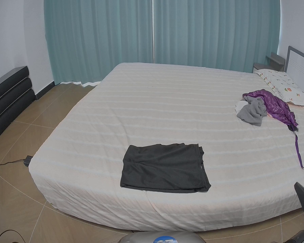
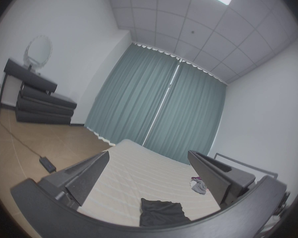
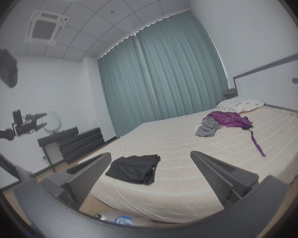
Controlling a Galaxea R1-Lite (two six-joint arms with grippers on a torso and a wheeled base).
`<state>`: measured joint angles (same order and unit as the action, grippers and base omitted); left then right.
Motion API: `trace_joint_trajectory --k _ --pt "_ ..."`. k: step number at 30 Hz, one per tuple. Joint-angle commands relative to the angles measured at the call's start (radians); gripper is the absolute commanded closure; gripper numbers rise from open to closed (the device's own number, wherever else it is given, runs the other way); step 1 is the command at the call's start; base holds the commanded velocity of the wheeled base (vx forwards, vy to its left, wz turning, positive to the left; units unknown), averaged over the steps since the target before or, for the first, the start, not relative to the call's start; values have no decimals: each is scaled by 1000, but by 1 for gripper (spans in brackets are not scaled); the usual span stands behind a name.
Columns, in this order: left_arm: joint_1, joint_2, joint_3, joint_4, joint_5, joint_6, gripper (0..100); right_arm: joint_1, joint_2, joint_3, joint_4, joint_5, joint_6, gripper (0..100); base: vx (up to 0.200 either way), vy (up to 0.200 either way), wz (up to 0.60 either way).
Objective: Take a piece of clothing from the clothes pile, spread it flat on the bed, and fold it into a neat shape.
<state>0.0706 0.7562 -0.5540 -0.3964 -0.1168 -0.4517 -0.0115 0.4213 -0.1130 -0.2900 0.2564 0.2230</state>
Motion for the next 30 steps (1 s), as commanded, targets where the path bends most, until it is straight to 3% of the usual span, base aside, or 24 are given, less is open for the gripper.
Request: trace_joint_trajectory --k 1,2,4,7,10,12,14,16,19,26,30 --pt "8 -420 229 10 3 199 0 11 -421 -119 356 -12 -223 0 0 0 0" --pt "8 -428 233 10 2 203 0 11 -421 -117 356 -17 -225 0 0 0 0" --pt "3 -491 264 10 -7 255 0 11 -421 -79 344 -103 -254 0 0 0 0" --pt "3 -538 295 10 -14 300 0 11 -421 -4 250 -181 -295 0 0 0 0" --pt "3 -601 336 10 -14 329 0 11 -421 107 72 -210 -321 0 0 0 0" --pt "3 -644 364 10 -6 355 0 10 -421 113 38 -216 -341 0 0 0 0" --pt "5 -666 393 -6 0 384 0 11 -421 113 43 -216 -343 0 0 0 0" --pt "5 -679 460 -61 34 490 0 10 -421 113 51 -215 -346 0 0 0 0" --pt "5 -681 554 -150 66 519 0 11 -421 113 88 -218 -336 0 0 0 0" --pt "6 -681 554 -47 114 515 0 11 -421 113 219 -287 -324 0 0 0 0" --pt "6 -681 554 125 115 516 0 10 -421 113 233 -319 -295 0 0 0 0"
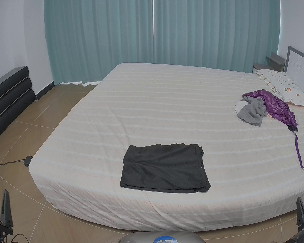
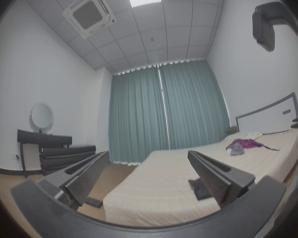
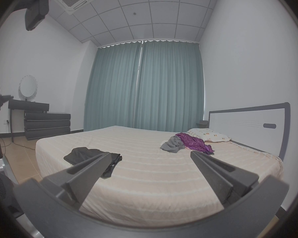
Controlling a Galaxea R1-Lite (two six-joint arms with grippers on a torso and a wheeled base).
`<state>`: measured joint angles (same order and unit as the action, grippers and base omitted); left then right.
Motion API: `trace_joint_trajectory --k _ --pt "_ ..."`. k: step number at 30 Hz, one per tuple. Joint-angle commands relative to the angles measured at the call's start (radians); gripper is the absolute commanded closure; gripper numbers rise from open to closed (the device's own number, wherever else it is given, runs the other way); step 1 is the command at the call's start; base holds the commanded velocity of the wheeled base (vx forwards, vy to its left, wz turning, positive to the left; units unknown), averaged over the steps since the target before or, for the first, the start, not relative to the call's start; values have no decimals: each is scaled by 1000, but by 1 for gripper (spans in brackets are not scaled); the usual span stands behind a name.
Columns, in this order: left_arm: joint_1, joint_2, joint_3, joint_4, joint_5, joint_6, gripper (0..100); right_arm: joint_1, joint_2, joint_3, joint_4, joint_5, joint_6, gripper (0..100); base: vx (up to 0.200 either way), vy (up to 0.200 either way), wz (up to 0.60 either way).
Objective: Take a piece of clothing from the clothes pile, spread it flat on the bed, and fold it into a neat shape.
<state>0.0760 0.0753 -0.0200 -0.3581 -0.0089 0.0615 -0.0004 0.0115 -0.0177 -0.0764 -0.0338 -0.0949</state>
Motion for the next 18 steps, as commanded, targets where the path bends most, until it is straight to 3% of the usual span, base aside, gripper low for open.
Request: trace_joint_trajectory --k 1,8,11,13,18 --pt "1 -2 20 117 7 3 0 -1 -11 18 21 -47 49 0 0 0 0" --pt "-1 0 20 366 -16 -2 0 -1 -11 18 23 -55 76 0 0 0 0" --pt "-10 -8 20 364 -17 -6 0 -1 -11 18 23 -55 96 0 0 0 0" --pt "-85 -46 20 361 -23 -23 0 -1 -11 18 21 -55 110 0 0 0 0" --pt "-73 -75 20 364 -19 -26 0 -1 -11 18 23 -54 161 0 0 0 0"
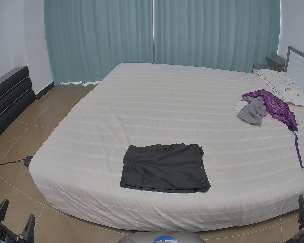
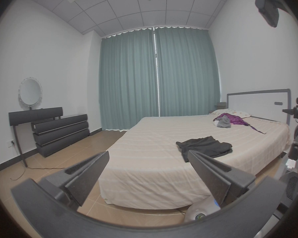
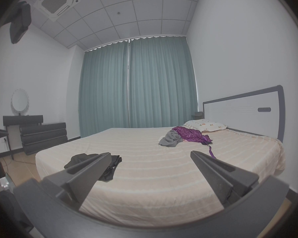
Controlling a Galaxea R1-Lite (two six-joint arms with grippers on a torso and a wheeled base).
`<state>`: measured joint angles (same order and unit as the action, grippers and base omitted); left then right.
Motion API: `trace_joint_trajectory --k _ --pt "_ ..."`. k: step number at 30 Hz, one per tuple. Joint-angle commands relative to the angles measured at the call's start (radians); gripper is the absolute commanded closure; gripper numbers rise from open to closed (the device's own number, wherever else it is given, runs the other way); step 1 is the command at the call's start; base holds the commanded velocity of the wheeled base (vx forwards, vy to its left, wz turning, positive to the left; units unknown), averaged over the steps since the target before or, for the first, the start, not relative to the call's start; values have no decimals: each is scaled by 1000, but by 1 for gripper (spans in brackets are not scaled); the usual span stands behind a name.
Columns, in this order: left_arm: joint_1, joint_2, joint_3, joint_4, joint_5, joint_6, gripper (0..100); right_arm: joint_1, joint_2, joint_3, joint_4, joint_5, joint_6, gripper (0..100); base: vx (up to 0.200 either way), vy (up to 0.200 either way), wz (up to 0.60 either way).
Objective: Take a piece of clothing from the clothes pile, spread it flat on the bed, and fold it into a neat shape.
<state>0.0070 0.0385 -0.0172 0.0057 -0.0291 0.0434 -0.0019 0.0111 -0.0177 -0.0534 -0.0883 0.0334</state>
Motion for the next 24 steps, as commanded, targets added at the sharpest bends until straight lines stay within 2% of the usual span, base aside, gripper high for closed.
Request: trace_joint_trajectory --k 1,12,17,19,21,24 --pt "-4 -39 17 0 9 -14 0 0 -11 18 -2 1 36 0 0 0 0" --pt "-4 -39 17 0 18 -17 0 0 -11 18 -2 -2 29 0 0 0 0" --pt "-4 -39 17 0 17 -19 0 0 -11 18 -2 7 -96 0 0 0 0" --pt "-4 -39 17 -1 17 -20 0 0 -11 18 -2 9 -98 0 0 0 0" --pt "-4 -39 17 -1 17 -28 0 0 -11 18 17 45 -53 0 0 0 0" --pt "-4 -39 17 -1 17 -28 0 -1 -10 10 78 81 -50 0 0 0 0"
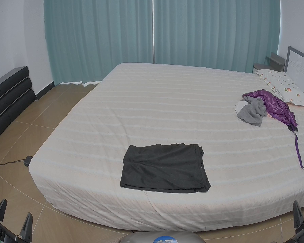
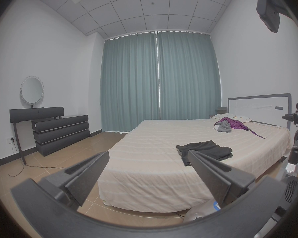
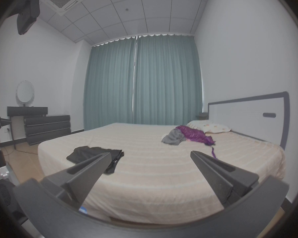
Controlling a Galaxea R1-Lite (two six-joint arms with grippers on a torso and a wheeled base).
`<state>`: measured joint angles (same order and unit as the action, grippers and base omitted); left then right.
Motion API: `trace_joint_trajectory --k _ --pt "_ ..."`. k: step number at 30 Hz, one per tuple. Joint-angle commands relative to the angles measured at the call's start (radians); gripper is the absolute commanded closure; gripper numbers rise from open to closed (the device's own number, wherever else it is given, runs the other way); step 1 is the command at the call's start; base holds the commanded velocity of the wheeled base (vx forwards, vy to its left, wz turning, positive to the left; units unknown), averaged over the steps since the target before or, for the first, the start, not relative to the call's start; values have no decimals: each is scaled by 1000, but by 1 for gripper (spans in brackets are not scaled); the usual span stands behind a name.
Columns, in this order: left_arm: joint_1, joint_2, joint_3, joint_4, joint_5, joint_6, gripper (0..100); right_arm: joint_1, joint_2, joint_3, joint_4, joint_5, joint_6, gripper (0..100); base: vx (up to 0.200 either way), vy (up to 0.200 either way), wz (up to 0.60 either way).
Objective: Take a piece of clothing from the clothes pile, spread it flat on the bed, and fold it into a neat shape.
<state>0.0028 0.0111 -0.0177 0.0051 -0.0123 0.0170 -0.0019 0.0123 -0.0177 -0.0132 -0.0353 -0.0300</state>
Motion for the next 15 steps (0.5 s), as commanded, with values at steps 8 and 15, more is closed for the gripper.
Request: trace_joint_trajectory --k 8,15 --pt "0 -11 18 -1 0 -3 0 0 -11 18 13 34 15 0 0 0 0" --pt "0 -11 18 -1 0 -2 0 0 -11 18 12 41 9 0 0 0 0"
